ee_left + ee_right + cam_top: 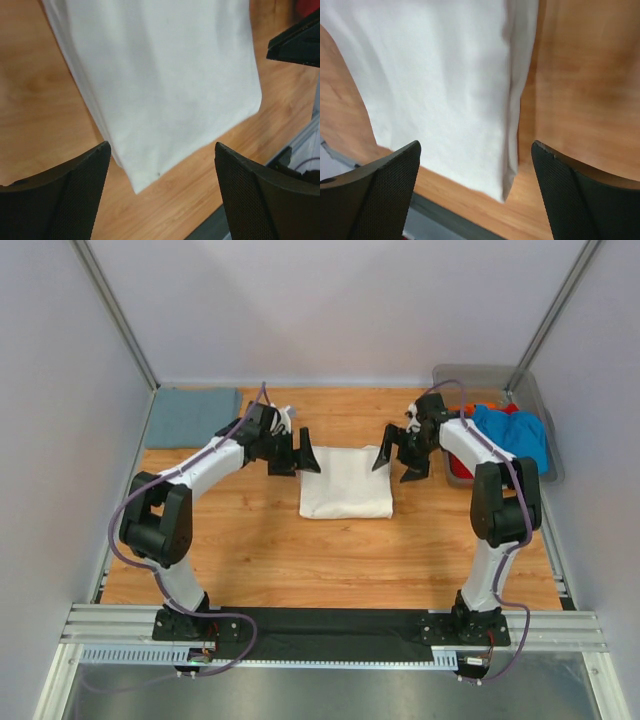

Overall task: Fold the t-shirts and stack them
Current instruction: Fold the tshirt

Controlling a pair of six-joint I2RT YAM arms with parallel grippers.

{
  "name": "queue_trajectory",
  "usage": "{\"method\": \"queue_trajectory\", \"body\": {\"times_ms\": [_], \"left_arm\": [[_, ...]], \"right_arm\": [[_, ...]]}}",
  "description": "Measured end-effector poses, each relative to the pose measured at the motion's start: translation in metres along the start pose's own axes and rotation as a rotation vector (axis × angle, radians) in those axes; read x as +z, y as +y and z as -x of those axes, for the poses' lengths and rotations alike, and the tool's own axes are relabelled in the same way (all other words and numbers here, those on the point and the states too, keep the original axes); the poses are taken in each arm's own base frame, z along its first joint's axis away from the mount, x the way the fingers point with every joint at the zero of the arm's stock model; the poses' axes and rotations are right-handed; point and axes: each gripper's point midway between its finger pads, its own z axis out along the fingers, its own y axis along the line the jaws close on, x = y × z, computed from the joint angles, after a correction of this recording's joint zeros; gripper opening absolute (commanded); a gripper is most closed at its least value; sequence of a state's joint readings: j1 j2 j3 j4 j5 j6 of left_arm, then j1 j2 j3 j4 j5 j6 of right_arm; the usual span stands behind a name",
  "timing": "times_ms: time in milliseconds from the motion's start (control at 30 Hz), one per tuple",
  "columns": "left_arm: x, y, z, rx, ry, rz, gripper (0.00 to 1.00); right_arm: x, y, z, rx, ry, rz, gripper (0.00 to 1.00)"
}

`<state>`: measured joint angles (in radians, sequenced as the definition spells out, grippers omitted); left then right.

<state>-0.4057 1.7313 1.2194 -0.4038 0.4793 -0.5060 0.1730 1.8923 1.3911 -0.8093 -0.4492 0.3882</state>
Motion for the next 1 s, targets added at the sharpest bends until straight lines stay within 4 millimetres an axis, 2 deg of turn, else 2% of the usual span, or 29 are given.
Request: {"method": "queue_trajectory", "body": {"times_ms": [100,167,200,233,267,333,433,567,700,767,800,933,967,1000], "left_arm": [[-0.002,0.008,0.059,0.029,-0.091,0.023,0.81],[0.003,0.019,0.093,0.045,-0.135,0.041,0.70],[0.008,0.027,0.105,0.049,-0.143,0.052,0.68],[0.012,0.032,0.112,0.051,-0.146,0.060,0.65],[0.019,0.038,0.119,0.050,-0.143,0.065,0.64],[0.033,0.049,0.122,0.046,-0.122,0.075,0.68],[0.052,0.059,0.115,0.031,-0.074,0.083,0.75],[0.067,0.067,0.104,0.011,-0.030,0.084,0.72],[0.074,0.070,0.100,-0.004,-0.015,0.074,0.65],[0.077,0.070,0.101,-0.010,-0.021,0.069,0.61],[0.077,0.070,0.103,-0.011,-0.026,0.066,0.56],[0.079,0.067,0.109,-0.014,-0.046,0.058,0.46],[0.080,0.067,0.111,-0.015,-0.051,0.055,0.42],[0.081,0.067,0.113,-0.016,-0.055,0.054,0.34]], "right_arm": [[-0.009,0.013,0.059,-0.056,-0.119,-0.015,0.82],[-0.011,0.021,0.094,-0.087,-0.176,-0.017,0.73],[-0.010,0.023,0.106,-0.097,-0.192,-0.018,0.69],[-0.007,0.024,0.114,-0.101,-0.199,-0.020,0.59],[-0.004,0.024,0.119,-0.104,-0.201,-0.022,0.58],[0.006,0.019,0.120,-0.097,-0.181,-0.032,0.56],[0.020,0.009,0.115,-0.078,-0.139,-0.048,0.57],[0.035,-0.001,0.110,-0.059,-0.097,-0.066,0.57],[0.042,-0.005,0.110,-0.055,-0.084,-0.071,0.56],[0.043,-0.004,0.114,-0.057,-0.089,-0.070,0.50],[0.044,-0.004,0.115,-0.059,-0.092,-0.069,0.44],[0.043,-0.001,0.122,-0.068,-0.109,-0.066,0.43],[0.043,0.000,0.123,-0.069,-0.111,-0.067,0.40],[0.043,0.000,0.124,-0.069,-0.113,-0.067,0.31]]}}
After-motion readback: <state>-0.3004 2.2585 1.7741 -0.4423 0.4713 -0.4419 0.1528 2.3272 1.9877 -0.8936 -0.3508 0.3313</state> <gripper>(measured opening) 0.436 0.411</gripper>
